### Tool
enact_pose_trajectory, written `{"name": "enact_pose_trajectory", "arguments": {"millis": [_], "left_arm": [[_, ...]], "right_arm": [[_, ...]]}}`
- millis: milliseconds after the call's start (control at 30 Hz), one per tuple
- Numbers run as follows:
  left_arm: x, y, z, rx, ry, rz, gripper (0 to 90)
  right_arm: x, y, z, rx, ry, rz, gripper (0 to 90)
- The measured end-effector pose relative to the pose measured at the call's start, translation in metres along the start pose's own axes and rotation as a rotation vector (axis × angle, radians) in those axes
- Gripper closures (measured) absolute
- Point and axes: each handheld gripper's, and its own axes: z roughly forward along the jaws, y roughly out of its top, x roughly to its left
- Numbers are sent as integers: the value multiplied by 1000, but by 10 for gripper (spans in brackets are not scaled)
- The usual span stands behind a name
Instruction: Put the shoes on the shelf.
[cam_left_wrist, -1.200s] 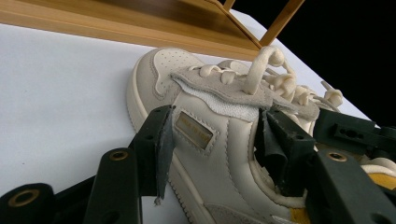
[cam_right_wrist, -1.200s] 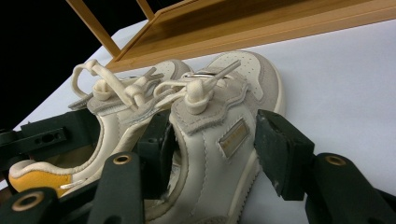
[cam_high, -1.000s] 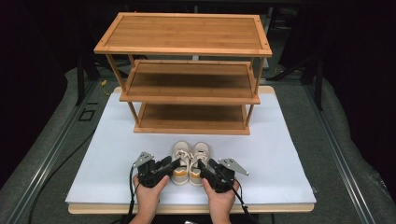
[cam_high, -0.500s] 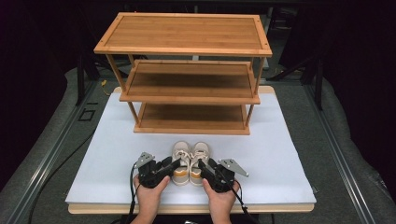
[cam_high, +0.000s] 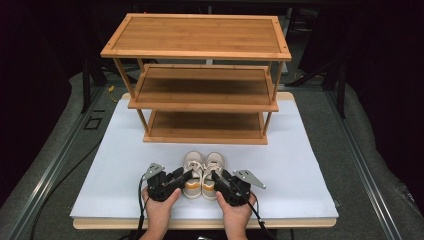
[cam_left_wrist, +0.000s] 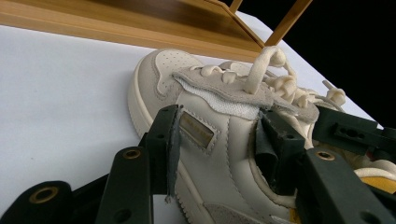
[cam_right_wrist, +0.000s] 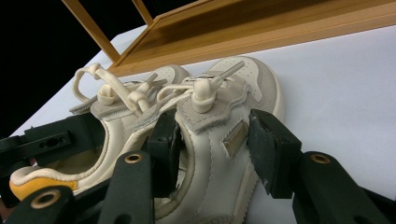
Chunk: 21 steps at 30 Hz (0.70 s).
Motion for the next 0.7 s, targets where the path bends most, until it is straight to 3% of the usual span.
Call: {"name": "enact_pose_trajectory", "arguments": {"millis": [67, 100, 167, 200, 233, 267, 367, 400, 567, 700], "left_arm": [[0, 1, 0, -5, -1, 0, 537], [-1, 2, -1, -6, 0, 0, 537], [-2, 4, -2, -8, 0, 3, 537], [-3, 5, -2, -8, 1, 3, 537], [-3, 7, -3, -9, 1, 5, 537], [-4, 8, -3, -13, 0, 5, 537], [-5, 12, -5, -19, -2, 1, 537], [-6, 14, -6, -20, -3, 3, 536], [-8, 21, -9, -19, -5, 7, 536], [-11, 28, -12, -35, -15, 2, 536]], "right_arm": [[1, 2, -1, 9, 9, -4, 549], [2, 3, -1, 4, -10, -9, 549], [2, 6, -2, 7, 11, -14, 547], [4, 7, -1, -5, -14, -17, 547], [4, 8, -2, 5, 16, -17, 547], [5, 9, -2, -6, -14, -19, 546], [8, 13, -3, -10, -17, -27, 545], [8, 15, -4, -15, 1, -29, 545], [12, 21, -7, -19, -8, -39, 544], [14, 28, -10, -25, 10, -38, 542]]}}
